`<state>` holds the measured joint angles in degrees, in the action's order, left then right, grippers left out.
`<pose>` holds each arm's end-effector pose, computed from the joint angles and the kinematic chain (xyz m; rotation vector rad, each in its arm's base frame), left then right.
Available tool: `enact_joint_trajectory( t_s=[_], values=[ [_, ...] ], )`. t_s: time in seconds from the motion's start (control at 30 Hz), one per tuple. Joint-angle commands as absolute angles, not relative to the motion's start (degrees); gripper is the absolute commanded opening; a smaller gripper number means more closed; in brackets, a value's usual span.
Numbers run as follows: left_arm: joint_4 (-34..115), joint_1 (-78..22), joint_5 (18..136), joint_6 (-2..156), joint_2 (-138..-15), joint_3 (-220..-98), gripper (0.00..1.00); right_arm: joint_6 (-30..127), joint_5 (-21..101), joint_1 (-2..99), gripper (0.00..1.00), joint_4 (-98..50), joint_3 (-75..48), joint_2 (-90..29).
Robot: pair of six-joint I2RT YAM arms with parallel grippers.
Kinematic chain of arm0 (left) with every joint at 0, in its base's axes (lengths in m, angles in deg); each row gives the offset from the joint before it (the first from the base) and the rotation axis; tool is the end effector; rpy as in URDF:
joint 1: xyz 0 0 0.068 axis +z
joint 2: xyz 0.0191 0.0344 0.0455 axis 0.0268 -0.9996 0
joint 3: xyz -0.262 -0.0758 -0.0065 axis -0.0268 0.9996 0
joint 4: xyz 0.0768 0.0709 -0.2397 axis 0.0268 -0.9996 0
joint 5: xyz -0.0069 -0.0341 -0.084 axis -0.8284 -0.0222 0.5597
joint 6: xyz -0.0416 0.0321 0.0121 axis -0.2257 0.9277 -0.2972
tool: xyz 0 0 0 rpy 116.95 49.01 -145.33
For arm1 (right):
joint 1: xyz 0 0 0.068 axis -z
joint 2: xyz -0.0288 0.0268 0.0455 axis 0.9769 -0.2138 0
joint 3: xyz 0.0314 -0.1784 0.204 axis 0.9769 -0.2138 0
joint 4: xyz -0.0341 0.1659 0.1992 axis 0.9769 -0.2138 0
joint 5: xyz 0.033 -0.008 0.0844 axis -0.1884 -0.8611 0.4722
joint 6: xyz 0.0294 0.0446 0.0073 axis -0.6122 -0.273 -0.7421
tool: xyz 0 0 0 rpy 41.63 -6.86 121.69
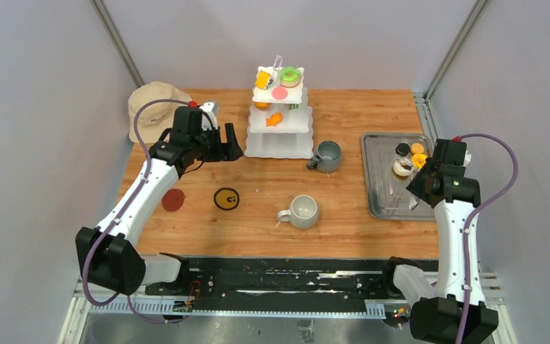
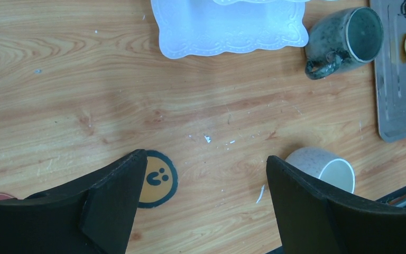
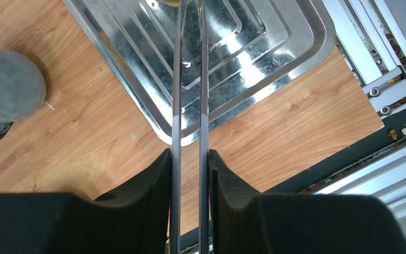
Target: Serve the afternoon tea
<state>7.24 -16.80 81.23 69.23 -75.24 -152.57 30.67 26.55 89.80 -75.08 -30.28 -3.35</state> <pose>0.2697 -0.0814 0.3222 0.0436 2.3015 -0.5545 0.1739 -0.0414 0.3272 0.7945 2.2469 -0.0261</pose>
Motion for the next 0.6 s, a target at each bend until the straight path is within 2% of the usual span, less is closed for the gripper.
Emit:
enact_joint_trajectory(
  t_s=[0.0,0.1,0.17,0.37,0.57],
  values=[
    [9.47,-17.15,81.56,68.83,-73.04,-151.06,0.88,31.59,24.28,90.02,0.09,-73.52,-28.71,-3.85],
    [9.53,-17.17,81.55,68.88,-72.56,-150.94,0.88,32.73,26.24,92.57,0.23,-73.40,-28.75,-4.10],
    [9.82,-17.17,81.52,68.81,-72.08,-150.62,0.88,33.45,28.86,95.01,0.28,-73.14,-29.03,-4.31],
    [9.88,-17.18,81.72,69.52,-71.69,-150.38,0.88,34.00,39.55,102.65,0.34,-71.10,-29.54,-4.20],
    [9.49,-17.15,82.36,70.22,-72.98,-150.97,0.88,32.34,46.50,106.16,0.38,-67.62,-31.34,-4.66]
  ],
)
